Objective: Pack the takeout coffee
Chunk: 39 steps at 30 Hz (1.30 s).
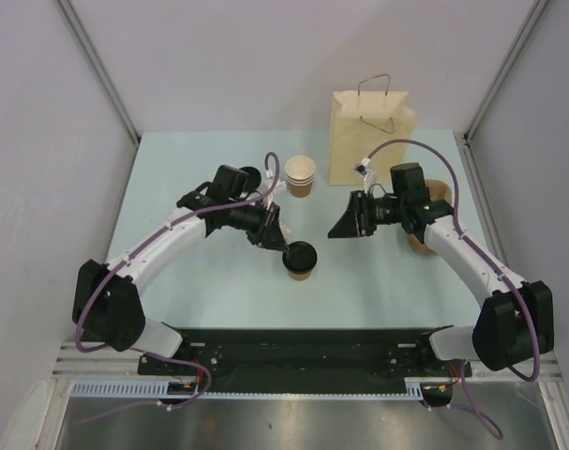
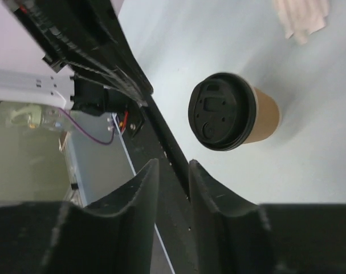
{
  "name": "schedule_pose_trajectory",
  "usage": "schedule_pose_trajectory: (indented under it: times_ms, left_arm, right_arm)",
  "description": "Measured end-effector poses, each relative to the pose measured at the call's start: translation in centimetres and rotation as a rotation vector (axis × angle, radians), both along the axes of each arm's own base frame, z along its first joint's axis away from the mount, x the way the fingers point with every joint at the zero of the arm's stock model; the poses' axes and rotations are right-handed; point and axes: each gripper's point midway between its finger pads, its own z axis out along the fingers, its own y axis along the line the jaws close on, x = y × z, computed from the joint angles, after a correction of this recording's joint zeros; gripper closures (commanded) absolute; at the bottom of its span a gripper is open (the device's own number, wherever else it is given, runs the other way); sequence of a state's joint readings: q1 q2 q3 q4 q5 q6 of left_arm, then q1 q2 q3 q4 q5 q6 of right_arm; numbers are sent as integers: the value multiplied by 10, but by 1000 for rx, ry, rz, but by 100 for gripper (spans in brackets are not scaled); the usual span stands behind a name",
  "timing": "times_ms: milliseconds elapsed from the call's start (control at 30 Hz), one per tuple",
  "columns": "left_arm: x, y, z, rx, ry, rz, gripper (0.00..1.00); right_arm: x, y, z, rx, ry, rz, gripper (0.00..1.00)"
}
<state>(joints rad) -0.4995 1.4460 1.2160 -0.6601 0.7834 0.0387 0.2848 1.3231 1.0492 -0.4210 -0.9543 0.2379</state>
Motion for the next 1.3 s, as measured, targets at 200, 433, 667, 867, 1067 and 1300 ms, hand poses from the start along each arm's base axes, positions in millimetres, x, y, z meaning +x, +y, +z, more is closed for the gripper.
schedule_pose_trajectory:
  times_ms: [200, 433, 667, 867, 1067, 1300]
  left_arm:
    - [-27, -5, -33, -77, 254, 31, 94]
    - [-21, -18, -34, -137, 337, 16, 96]
    - [-12, -25, -49, -131, 386, 28, 97]
    - [-4, -29, -62, -130, 430, 32, 98]
    - [1, -27, -76, -133, 489, 44, 99]
    - [6, -19, -79, -181, 574, 40, 100]
  right_arm:
    - [-23, 30, -34, -15, 102, 97, 87]
    - [-27, 54, -58, -18, 178, 143, 90]
    - [-16, 65, -69, 14, 226, 140, 90]
    - [-10, 71, -79, 30, 266, 137, 90]
    - [-8, 71, -102, 24, 360, 137, 91]
    - [-9, 70, -104, 61, 432, 156, 91]
